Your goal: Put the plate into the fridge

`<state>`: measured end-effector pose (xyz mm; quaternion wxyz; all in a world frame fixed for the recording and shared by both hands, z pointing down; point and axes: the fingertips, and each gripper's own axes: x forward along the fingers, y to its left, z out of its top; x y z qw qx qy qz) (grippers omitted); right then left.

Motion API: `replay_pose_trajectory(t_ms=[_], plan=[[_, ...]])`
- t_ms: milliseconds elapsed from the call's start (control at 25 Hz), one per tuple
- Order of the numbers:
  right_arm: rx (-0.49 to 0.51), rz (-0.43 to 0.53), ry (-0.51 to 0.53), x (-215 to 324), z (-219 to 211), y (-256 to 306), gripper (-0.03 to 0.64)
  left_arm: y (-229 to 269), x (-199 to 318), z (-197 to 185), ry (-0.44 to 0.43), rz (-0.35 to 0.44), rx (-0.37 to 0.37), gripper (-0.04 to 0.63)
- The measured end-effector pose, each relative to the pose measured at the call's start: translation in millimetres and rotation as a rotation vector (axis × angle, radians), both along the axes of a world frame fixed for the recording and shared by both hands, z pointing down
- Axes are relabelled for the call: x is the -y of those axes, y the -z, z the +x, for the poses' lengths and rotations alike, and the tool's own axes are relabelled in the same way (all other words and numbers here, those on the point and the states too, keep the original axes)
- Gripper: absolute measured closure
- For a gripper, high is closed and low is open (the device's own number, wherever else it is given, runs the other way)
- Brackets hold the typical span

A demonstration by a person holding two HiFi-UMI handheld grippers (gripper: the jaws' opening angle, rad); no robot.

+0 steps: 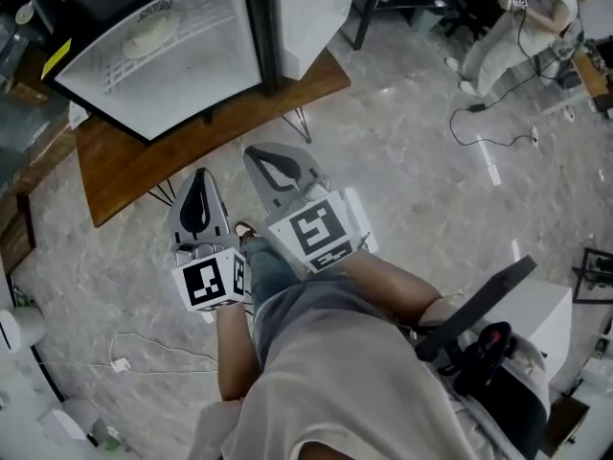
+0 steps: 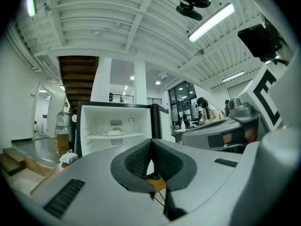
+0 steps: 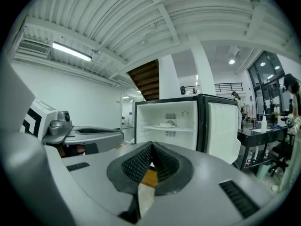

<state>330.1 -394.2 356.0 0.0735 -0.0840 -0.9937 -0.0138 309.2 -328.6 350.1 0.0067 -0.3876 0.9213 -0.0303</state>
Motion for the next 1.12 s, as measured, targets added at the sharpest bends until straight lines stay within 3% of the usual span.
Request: replay_pose_trajectory(t_ms=[560,880,1120], plan=[[0.007,-0.032,-0.040,-19.9,137.5,50.4,0.600,48.5,-19.9,130.8,0.009,0.041,-0.032,0.577],[0.015,-0.033,-0.027,-39.6,159.0,60.2,0.600,53.0,-44.3,151.6,0.024,0.061,-0.036,0.577],[-0.023,-0.052,-0.026,-26.6,117.9,51.3,0.600,36.6,-33.3,114.8,0.024,0.029,-0.077,0.577]])
